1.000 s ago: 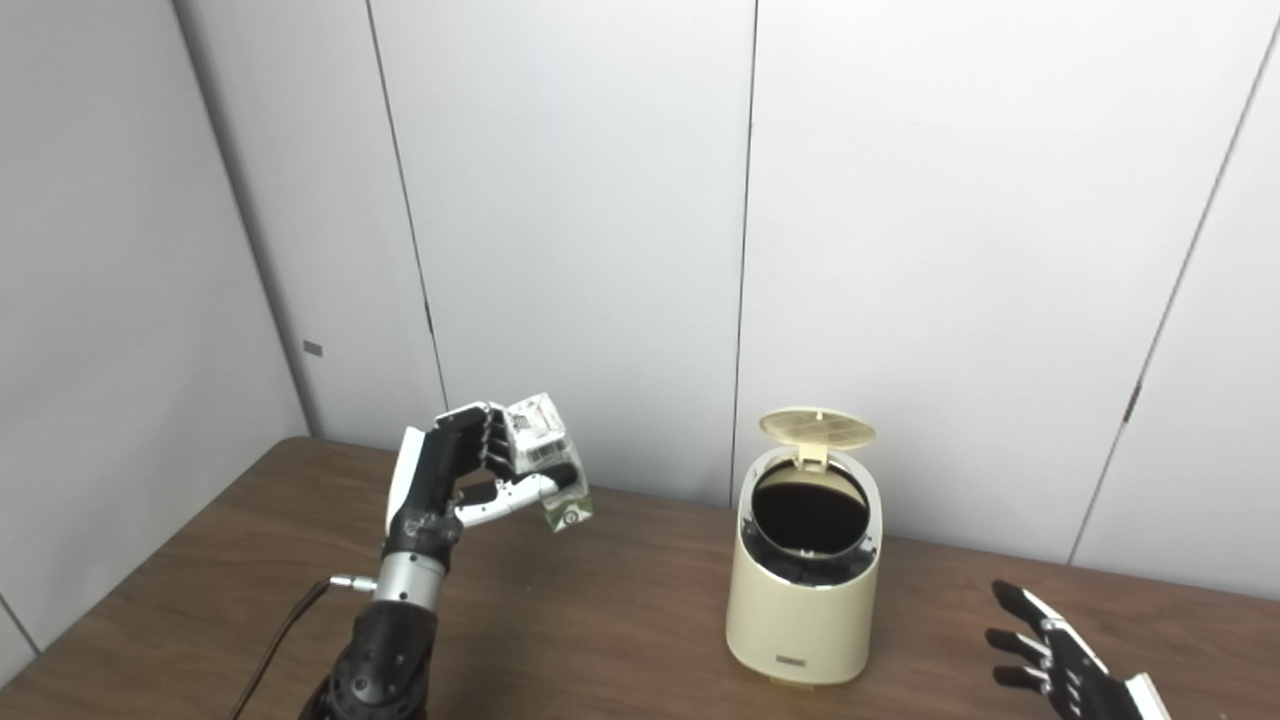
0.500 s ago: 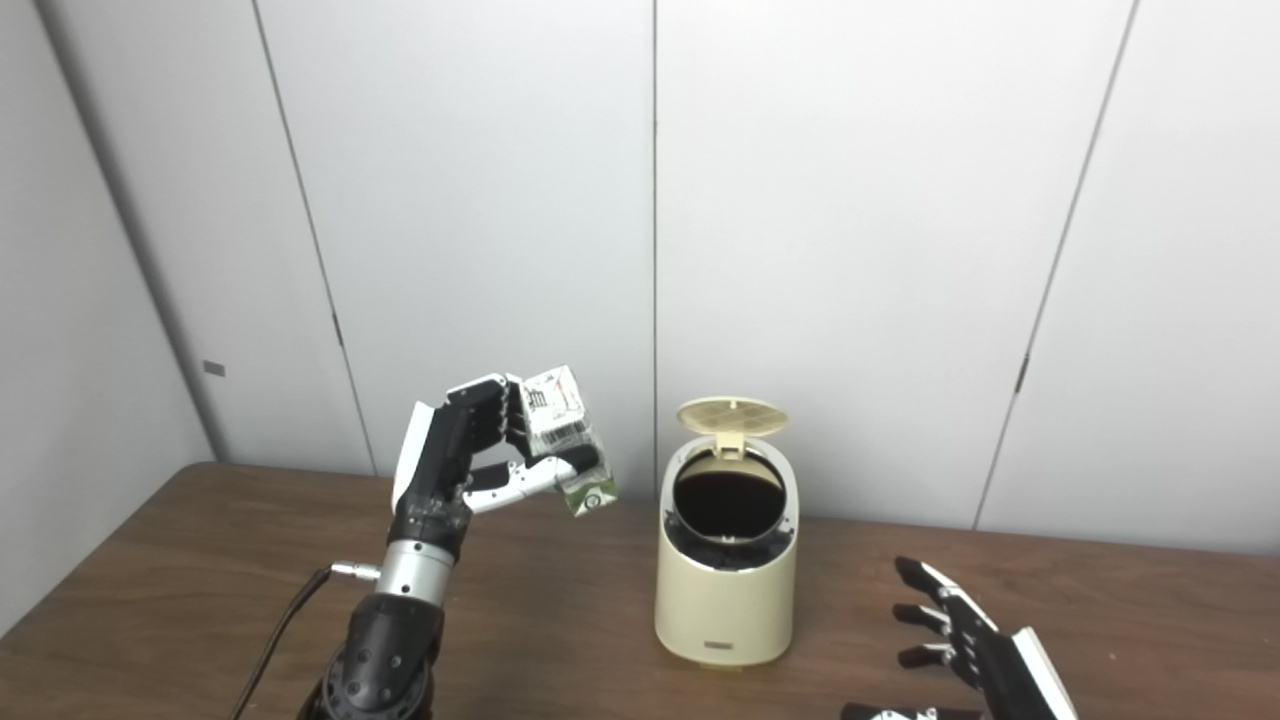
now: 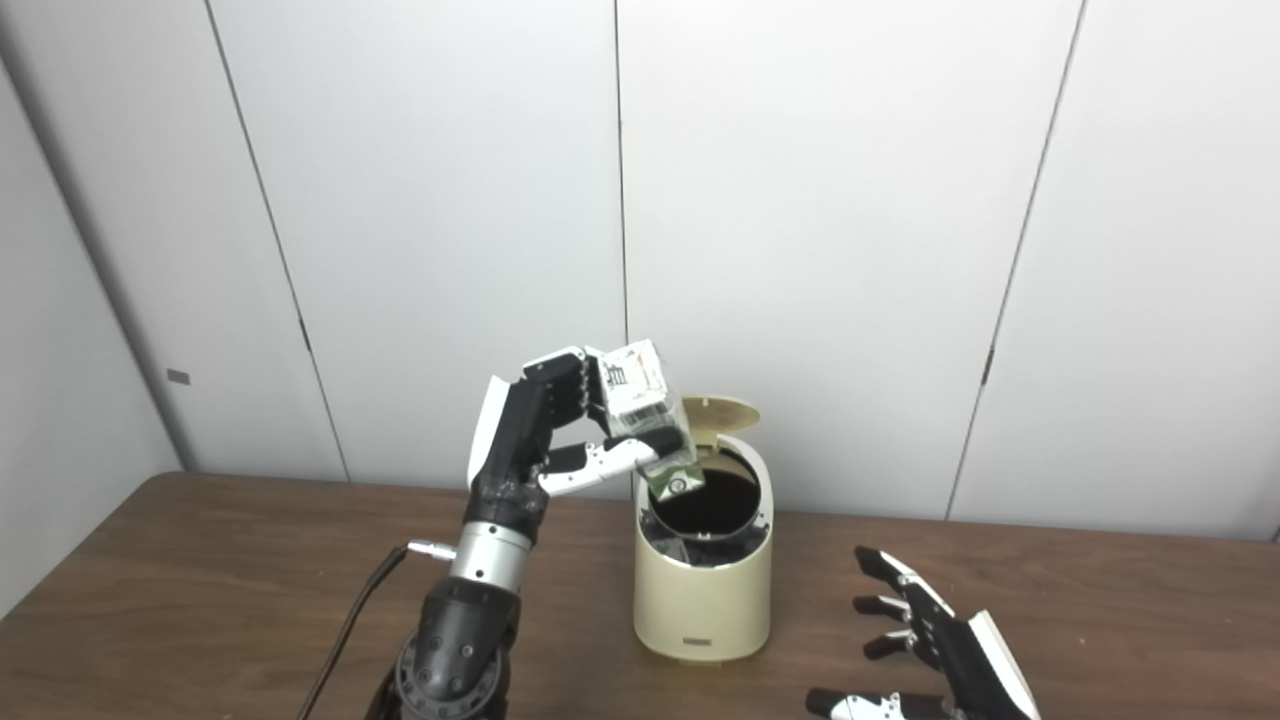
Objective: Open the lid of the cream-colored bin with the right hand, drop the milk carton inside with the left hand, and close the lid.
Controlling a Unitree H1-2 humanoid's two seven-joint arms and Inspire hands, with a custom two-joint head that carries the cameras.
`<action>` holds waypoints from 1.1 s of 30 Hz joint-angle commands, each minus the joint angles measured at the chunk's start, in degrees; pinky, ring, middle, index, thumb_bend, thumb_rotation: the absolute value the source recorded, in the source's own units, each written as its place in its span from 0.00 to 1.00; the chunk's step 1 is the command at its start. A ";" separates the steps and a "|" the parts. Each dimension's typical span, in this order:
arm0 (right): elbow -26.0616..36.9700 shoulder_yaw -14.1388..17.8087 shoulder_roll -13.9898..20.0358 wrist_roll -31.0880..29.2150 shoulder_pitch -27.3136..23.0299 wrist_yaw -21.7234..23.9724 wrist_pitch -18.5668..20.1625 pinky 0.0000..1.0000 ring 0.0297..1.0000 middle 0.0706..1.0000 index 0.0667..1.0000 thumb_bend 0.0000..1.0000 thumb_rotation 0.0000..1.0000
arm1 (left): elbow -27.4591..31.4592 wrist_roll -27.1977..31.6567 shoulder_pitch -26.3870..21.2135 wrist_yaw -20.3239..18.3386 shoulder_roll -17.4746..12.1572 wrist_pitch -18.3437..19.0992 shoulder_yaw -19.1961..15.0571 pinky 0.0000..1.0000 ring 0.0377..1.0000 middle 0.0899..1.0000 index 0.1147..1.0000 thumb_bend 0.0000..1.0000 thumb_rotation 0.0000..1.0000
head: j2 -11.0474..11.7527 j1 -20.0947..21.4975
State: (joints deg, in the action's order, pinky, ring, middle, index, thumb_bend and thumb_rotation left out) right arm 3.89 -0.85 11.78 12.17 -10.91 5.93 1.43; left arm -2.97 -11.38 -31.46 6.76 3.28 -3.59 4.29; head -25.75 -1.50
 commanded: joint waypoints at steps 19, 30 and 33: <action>2.16 -0.24 0.08 0.51 -2.29 -1.10 -1.45 0.57 0.79 0.88 0.87 0.77 0.24 | -10.81 -2.35 -3.76 3.17 2.90 -13.38 1.52 0.36 0.41 0.41 0.44 0.52 0.00 | -0.40 1.75; 2.23 -0.01 0.35 0.21 -2.04 -1.05 -1.32 0.57 0.78 0.88 0.87 0.77 0.25 | -20.17 -5.70 -6.96 9.52 1.61 -23.25 2.18 0.39 0.42 0.41 0.44 0.52 0.00 | -0.05 1.97; 1.99 0.04 0.46 0.07 -1.97 -1.02 -1.52 0.59 0.79 0.88 0.87 0.77 0.25 | -21.28 -7.50 -7.73 13.69 0.17 -23.33 4.80 0.40 0.41 0.41 0.44 0.52 0.00 | -0.05 1.97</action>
State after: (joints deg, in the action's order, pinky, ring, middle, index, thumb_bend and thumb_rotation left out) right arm 4.26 -1.20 11.64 12.64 -11.28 5.46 1.53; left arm -25.30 -17.96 -35.25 17.54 3.82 -23.93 8.32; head -25.75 0.44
